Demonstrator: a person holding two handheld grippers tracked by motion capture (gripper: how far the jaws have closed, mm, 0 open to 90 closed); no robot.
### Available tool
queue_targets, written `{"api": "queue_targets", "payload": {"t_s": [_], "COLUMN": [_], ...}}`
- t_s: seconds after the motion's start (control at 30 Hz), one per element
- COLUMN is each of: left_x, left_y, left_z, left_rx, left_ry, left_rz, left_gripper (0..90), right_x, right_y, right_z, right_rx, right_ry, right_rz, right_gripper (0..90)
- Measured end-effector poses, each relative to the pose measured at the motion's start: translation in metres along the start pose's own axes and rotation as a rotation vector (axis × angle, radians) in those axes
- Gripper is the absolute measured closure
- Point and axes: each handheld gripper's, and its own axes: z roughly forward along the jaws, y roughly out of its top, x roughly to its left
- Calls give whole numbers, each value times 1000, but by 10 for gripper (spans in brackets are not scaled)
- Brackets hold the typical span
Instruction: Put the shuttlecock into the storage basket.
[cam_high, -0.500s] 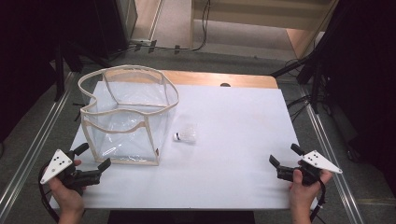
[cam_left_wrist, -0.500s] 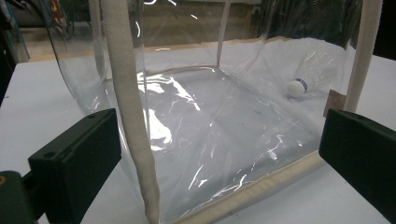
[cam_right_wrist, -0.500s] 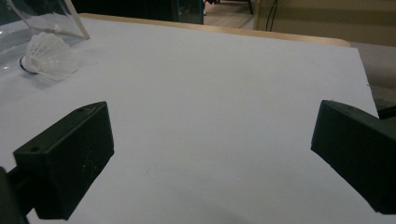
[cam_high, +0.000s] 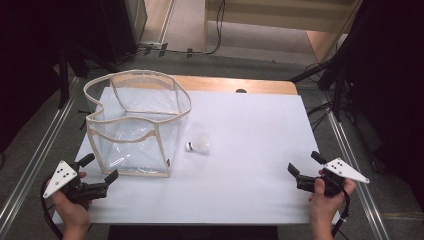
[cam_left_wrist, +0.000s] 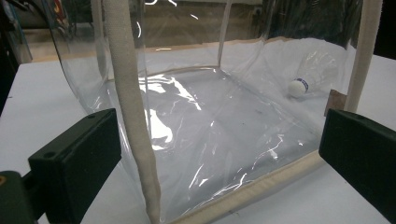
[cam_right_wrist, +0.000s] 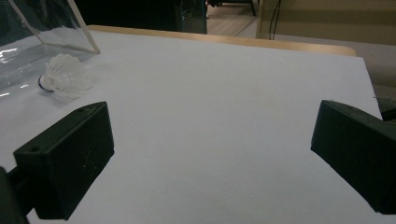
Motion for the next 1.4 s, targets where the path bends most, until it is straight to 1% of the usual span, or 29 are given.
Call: {"api": "queue_targets", "payload": {"t_s": [0.23, 0.3, 0.4, 0.47, 0.67, 0.8, 0.83, 0.97, 1.1, 1.4], "left_x": [0, 0, 0, 0, 0, 1, 0, 0, 0, 1], "left_y": [0, 0, 0, 0, 0, 0, 0, 0, 0, 0], "left_z": [0, 0, 0, 0, 0, 0, 0, 0, 0, 0], "left_rx": [-3, -2, -2, -3, 0, -2, 0, 2, -3, -4], "left_ry": [-2, 0, 0, -2, -6, -6, -6, -10, -13, -11], "left_rz": [-6, -8, -10, -12, -9, -9, -10, -6, -10, -13], "left_gripper": [0, 0, 0, 0, 0, 0, 0, 0, 0, 0], "right_x": [12, 15, 19, 20, 27, 30, 32, 38, 44, 57], "right_y": [16, 21, 26, 28, 34, 36, 38, 41, 45, 57], "right_z": [7, 10, 14, 18, 29, 34, 38, 45, 51, 66], "right_rx": [0, 1, 0, 4, 26, 30, 33, 36, 38, 49], "right_ry": [47, 55, 68, 79, 95, 103, 113, 127, 157, 189], "right_rz": [-26, -39, -43, -36, -45, -49, -51, -53, -52, -73], "right_gripper": [0, 0, 0, 0, 0, 0, 0, 0, 0, 0]}}
